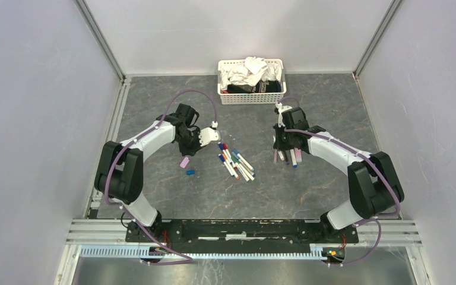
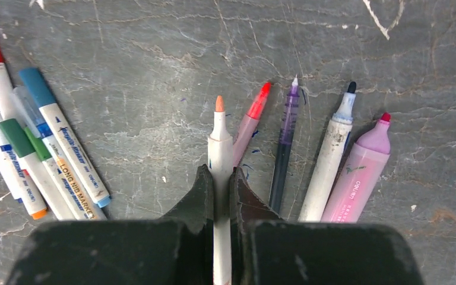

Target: Open the pen caps

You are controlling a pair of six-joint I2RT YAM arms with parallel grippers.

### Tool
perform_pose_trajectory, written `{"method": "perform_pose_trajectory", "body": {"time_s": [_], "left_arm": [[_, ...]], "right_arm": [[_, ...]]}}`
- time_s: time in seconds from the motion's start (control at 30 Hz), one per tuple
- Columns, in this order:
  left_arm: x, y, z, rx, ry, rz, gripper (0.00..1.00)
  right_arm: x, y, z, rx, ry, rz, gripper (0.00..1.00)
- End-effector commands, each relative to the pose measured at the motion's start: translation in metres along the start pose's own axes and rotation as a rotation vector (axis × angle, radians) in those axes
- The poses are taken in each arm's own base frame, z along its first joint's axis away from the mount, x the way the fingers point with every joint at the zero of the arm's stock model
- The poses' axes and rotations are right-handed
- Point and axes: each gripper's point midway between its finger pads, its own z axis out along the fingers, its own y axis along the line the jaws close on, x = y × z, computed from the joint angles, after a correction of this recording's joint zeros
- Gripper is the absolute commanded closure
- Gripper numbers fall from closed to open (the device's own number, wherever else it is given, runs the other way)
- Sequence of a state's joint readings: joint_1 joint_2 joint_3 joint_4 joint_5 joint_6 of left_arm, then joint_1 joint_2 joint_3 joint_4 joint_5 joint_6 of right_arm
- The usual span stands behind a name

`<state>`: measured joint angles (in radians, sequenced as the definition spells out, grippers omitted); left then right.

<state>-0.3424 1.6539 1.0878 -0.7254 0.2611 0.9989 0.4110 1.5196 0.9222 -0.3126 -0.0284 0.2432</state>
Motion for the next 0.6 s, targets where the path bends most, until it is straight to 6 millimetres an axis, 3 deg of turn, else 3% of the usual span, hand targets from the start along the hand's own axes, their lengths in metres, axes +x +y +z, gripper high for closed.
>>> {"method": "perform_pose_trajectory", "body": {"time_s": [0.0,0.23,0.47,0.5,0.57], "left_arm": [[0.001,0.001,0.007,-0.010,-0.007,-0.067,0.78],[-0.007,-0.002,-0.002,-0.001,-0.038,-0.069,0.58],[-0.028,0.002,-0.029,-0.013,-0.105,-0.075,0.50],[-0.032,0.002,-0.034,-0.012,-0.119,-0.080,0.43],[-0.040,0.004,-0.045,-0.012,-0.148,-0.090,0.40]], "right_arm": [[-0.007,-0.006,0.008,0.042,-0.036,0.046,1.00],[-0.025,0.020,0.009,-0.014,-0.076,0.056,1.00],[-0.008,0.032,0.033,0.017,-0.030,0.053,0.99],[-0.004,0.030,0.037,0.038,-0.022,0.052,0.99],[0.003,0.026,0.043,0.069,-0.010,0.047,0.97]]}}
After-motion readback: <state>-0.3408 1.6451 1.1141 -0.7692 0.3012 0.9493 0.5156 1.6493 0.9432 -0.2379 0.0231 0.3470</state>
